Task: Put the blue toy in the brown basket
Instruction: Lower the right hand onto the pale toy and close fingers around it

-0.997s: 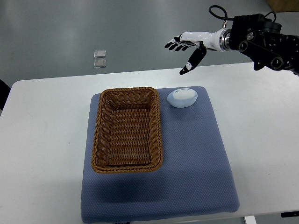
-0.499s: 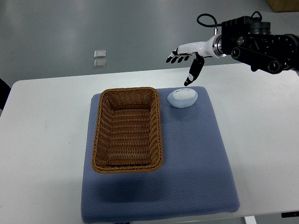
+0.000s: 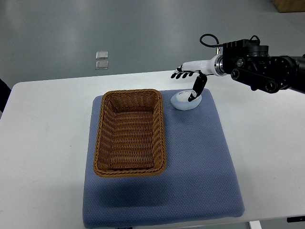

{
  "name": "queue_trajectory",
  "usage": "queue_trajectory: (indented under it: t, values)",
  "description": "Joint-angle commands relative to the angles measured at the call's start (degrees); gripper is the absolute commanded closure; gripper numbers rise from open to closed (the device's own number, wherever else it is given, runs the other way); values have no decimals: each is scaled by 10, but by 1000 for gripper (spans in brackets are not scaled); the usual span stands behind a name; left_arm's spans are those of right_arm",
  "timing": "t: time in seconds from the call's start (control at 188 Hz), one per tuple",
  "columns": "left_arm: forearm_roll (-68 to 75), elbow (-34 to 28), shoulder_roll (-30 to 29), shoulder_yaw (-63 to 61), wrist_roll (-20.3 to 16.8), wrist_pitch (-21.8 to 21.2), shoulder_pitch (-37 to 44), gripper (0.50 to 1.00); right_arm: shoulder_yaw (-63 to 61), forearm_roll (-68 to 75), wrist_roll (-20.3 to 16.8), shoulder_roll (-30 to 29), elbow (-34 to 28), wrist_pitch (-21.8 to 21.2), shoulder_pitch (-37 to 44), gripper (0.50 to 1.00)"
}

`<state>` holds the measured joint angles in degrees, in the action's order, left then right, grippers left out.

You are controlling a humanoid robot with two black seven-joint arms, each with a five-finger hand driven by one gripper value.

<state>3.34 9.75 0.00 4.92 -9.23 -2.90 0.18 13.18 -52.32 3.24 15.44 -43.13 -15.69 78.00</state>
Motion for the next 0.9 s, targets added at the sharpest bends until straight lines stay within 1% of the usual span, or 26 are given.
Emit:
queue_trajectory:
  t: [0.0,0.196,0.366,0.557,0.668,0.7,0.721,0.727,0.748,0.775,0.812,0.817,0.844,0.849,0.897]
  values:
    - [0,0,0,0,0,0,0,500,0,-8,0,-7,10,14,-14,591]
    - [0,0,0,1,0,0,0,500,0,-24,2,-24,36,28,-39,593]
    - [0,0,0,1,0,0,0,500,0,-24,3,-25,38,43,-51,595]
    - [0,-1,0,1,0,0,0,500,0,-24,4,-34,47,52,-65,611]
    - [0,-1,0,1,0,0,0,500,0,-25,4,-37,53,57,-71,634]
    - [0,-1,0,1,0,0,1,500,0,-25,4,-37,54,58,-72,644]
    - [0,-1,0,1,0,0,0,500,0,-25,5,-37,54,58,-72,658]
    - [0,-1,0,1,0,0,1,500,0,-25,5,-37,54,58,-73,668]
    - [0,-1,0,1,0,0,1,500,1,-25,5,-37,54,59,-73,677]
    - [0,-1,0,1,0,0,1,500,1,-25,8,-37,55,60,-75,707]
    - [0,-1,0,1,0,0,1,500,1,-26,10,-38,57,59,-76,732]
    - [0,-1,0,1,0,0,1,500,1,-27,11,-39,58,59,-77,744]
    - [0,-1,0,1,0,0,1,500,1,-30,12,-41,60,59,-77,765]
    - [0,-1,0,1,0,0,0,500,1,-32,12,-42,61,60,-77,779]
    - [0,-1,0,1,0,0,1,500,1,-42,14,-46,69,62,-80,822]
